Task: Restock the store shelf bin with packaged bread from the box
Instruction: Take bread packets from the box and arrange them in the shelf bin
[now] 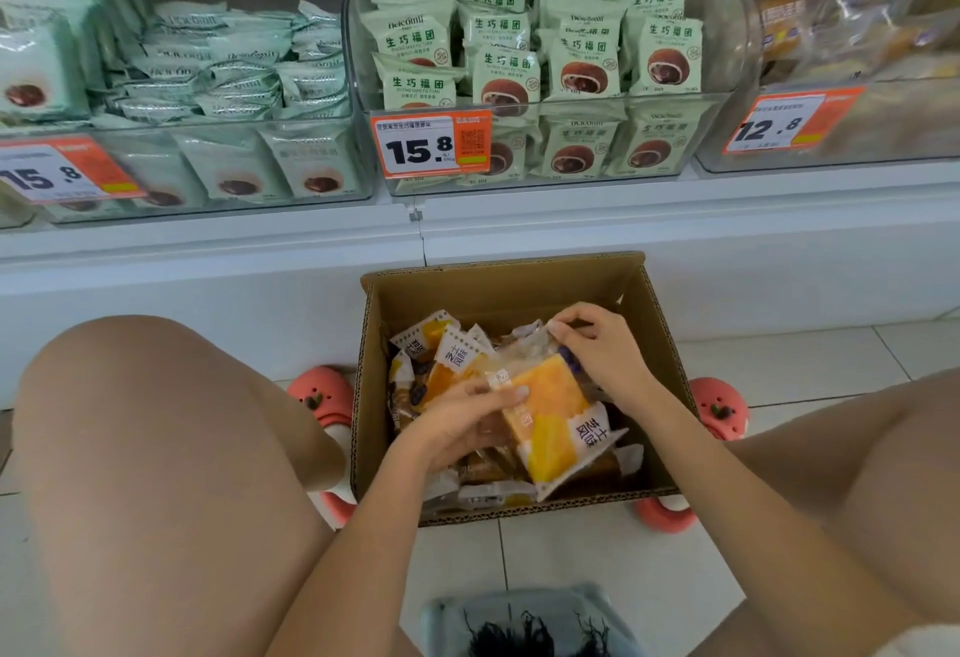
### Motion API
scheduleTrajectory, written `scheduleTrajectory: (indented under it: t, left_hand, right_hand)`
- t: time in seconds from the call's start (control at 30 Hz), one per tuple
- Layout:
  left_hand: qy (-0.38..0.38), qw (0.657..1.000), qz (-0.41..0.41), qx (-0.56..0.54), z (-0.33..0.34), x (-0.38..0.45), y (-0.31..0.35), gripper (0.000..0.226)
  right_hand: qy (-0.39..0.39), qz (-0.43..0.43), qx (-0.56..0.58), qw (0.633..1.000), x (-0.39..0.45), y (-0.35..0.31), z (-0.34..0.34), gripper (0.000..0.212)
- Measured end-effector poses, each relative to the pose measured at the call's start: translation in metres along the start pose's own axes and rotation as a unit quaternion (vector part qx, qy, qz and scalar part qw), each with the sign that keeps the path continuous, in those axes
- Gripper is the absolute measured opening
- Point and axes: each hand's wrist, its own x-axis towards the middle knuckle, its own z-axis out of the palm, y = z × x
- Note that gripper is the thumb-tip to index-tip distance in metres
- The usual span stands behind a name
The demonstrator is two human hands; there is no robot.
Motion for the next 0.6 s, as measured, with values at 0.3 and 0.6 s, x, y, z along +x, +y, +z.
scheduleTrajectory:
  t: [0.3, 0.6]
  left_hand:
    - [0.039, 0.992, 0.033, -0.114, 0.009, -0.007, 0.004, 0.048]
    - [0.062, 0.981, 0.101, -0.155, 0.014, -0.010, 0.012, 0.050]
  right_hand:
    - [-0.240, 0.224, 0.125, 0.936, -0.011, -0.004, -0.002, 0.051]
    - [-0.206, 0.130, 0.154, 0.958, -0.022, -0.016, -0.001, 0.029]
